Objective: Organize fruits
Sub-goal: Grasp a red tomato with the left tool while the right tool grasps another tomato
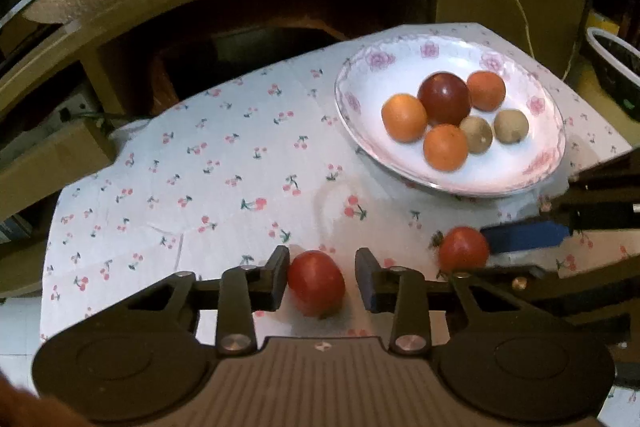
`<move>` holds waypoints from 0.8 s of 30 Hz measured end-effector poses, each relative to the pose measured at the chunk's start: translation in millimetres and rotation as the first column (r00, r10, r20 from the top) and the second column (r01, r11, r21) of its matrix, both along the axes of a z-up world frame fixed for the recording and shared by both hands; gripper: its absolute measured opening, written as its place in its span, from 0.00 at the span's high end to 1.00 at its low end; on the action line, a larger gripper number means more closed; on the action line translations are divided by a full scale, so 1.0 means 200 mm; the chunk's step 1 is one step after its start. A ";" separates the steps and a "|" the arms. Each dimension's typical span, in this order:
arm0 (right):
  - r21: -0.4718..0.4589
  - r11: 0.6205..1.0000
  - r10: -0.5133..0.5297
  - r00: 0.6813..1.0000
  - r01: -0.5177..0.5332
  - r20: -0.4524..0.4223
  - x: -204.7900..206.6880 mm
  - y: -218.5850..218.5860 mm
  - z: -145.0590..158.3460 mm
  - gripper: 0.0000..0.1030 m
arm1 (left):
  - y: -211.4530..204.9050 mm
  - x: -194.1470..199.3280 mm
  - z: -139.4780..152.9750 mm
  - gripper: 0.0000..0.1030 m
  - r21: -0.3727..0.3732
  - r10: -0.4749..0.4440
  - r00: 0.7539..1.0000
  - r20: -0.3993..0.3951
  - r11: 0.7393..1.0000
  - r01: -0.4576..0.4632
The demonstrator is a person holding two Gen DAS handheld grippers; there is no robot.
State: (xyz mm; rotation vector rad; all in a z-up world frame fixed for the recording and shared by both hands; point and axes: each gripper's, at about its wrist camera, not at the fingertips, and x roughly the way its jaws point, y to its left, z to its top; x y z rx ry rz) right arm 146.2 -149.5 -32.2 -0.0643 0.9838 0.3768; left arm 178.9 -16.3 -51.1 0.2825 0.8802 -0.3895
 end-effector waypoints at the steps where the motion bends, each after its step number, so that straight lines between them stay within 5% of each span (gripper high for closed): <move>1: 0.000 1.000 0.000 1.000 0.000 0.001 0.00 0.00 0.00 0.74 | 0.00 0.00 0.00 0.62 0.003 -0.001 1.000 0.000 1.000 0.001; 14: -0.037 0.999 0.005 1.000 -0.005 -0.002 -0.05 -0.01 0.03 0.76 | -0.02 -0.17 0.04 0.66 -0.006 -0.031 0.999 -0.019 1.000 0.031; 24: -0.021 1.000 -0.022 1.000 0.022 0.001 -0.28 -0.10 0.13 0.76 | -0.05 -0.52 0.12 0.66 -0.056 -0.117 0.993 -0.030 0.992 0.115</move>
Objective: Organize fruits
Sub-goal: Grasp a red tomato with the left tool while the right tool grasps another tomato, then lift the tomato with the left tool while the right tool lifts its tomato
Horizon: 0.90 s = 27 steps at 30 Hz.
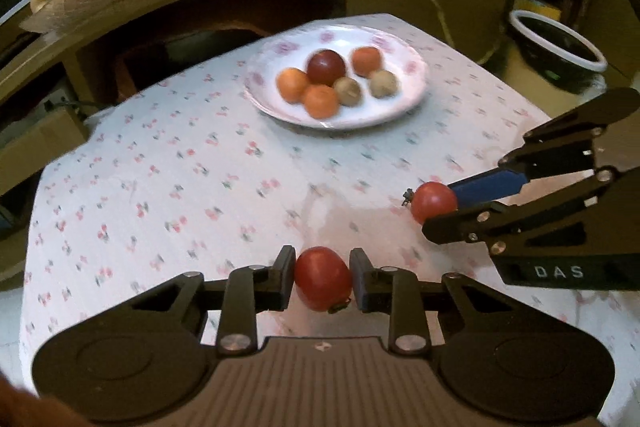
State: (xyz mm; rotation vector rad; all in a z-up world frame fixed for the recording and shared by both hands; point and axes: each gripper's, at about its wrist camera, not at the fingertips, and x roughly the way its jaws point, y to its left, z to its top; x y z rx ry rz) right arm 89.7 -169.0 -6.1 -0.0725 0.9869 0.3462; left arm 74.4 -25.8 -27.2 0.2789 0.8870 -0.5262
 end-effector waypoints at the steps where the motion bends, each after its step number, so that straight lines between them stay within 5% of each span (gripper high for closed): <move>1: -0.004 1.000 0.000 1.000 0.000 -0.004 -0.04 0.00 0.00 0.76 | 0.00 -0.04 0.00 0.66 -0.003 -0.003 1.000 -0.005 1.000 0.003; 11: -0.033 0.999 -0.028 0.999 0.027 -0.038 -0.28 -0.03 -0.04 0.75 | -0.03 -0.24 -0.07 0.66 0.037 -0.037 0.999 -0.023 0.999 0.038; 27: -0.041 0.999 -0.009 0.999 0.008 -0.030 -0.31 -0.01 -0.06 0.69 | -0.02 -0.27 -0.08 0.63 0.034 0.004 1.000 -0.015 0.999 -0.004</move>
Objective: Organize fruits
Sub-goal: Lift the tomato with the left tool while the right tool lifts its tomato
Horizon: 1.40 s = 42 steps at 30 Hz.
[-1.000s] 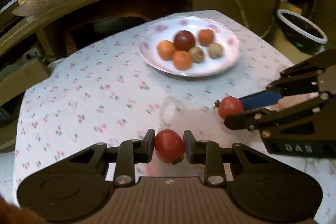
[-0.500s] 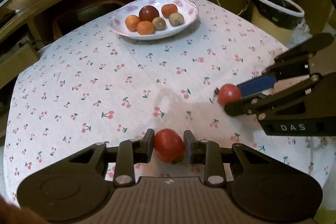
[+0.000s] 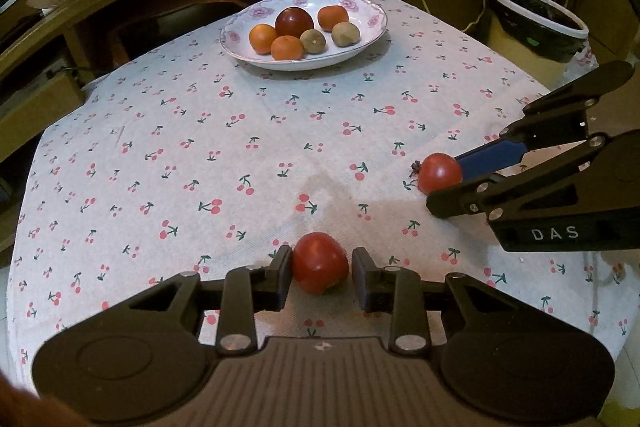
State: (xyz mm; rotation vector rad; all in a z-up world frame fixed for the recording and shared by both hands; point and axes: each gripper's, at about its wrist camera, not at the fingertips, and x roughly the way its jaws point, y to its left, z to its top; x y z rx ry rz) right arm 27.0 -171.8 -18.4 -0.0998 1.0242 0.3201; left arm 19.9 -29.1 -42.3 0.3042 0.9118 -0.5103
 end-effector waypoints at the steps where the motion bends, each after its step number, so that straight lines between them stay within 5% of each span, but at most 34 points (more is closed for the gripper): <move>1: 0.001 1.000 -0.001 1.000 0.001 0.000 0.00 0.00 0.00 0.69 | 0.00 0.00 0.00 0.63 0.001 0.001 1.000 0.002 1.000 -0.001; 15: -0.028 1.000 0.006 1.000 -0.006 0.002 -0.01 0.02 0.00 0.68 | -0.02 -0.02 0.00 0.63 0.026 0.009 1.000 0.024 1.000 -0.010; 26: -0.055 0.998 -0.014 1.000 0.014 0.010 -0.03 0.04 0.00 0.74 | -0.05 -0.05 0.00 0.66 0.062 0.013 0.998 0.056 0.998 -0.016; 42: -0.009 0.999 -0.034 0.998 0.034 0.052 -0.07 0.04 0.10 0.87 | -0.10 -0.05 0.11 0.67 0.022 0.004 0.996 0.091 1.000 -0.006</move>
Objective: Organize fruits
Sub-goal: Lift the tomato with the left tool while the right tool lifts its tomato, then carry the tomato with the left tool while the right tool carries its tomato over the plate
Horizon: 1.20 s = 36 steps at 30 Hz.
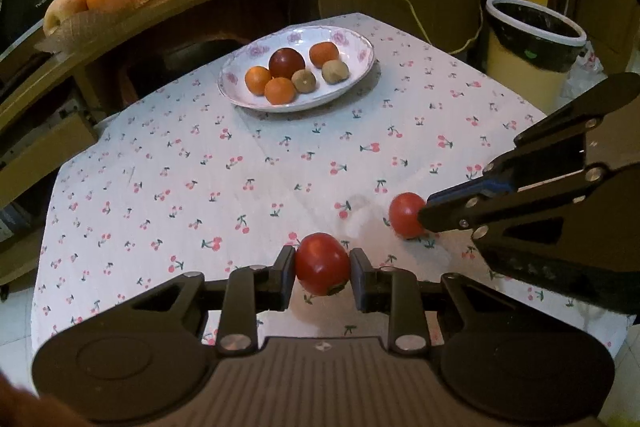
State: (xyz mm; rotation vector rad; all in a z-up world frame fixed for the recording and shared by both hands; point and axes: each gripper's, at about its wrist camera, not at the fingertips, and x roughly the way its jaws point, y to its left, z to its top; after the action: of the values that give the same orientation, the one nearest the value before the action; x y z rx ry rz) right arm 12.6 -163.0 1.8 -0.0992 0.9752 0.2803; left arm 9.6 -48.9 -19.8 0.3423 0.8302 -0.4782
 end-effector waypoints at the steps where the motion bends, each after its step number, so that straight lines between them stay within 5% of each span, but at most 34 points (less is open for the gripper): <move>1: 0.012 1.000 -0.003 1.000 0.003 0.002 0.00 -0.01 0.01 0.96 | 0.00 0.01 0.00 0.67 -0.001 0.001 1.000 0.002 1.000 -0.001; 10: 0.057 0.998 -0.029 1.000 0.030 -0.009 0.04 -0.06 0.02 0.94 | 0.05 0.06 -0.01 0.67 -0.015 0.034 0.999 -0.014 0.999 -0.034; 18: 0.063 0.996 -0.064 0.997 0.061 0.046 0.14 -0.08 0.03 0.59 | 0.07 0.12 -0.02 0.67 -0.020 0.038 0.999 -0.015 0.999 -0.038; 24: 0.075 0.992 -0.100 0.995 0.098 0.026 0.31 -0.12 -0.04 0.58 | 0.07 0.24 -0.01 0.67 -0.029 0.054 0.998 -0.019 0.998 -0.055; 36: 0.084 0.996 0.010 1.000 -0.010 -0.007 0.48 0.04 -0.14 0.60 | 0.18 0.28 -0.03 0.67 -0.042 0.102 0.994 -0.041 0.994 -0.104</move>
State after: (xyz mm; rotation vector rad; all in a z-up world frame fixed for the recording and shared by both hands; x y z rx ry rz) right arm 109.2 -154.1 -25.8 -0.0266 0.9691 0.3306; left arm 66.1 -12.8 -26.6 0.2489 0.8696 -0.4073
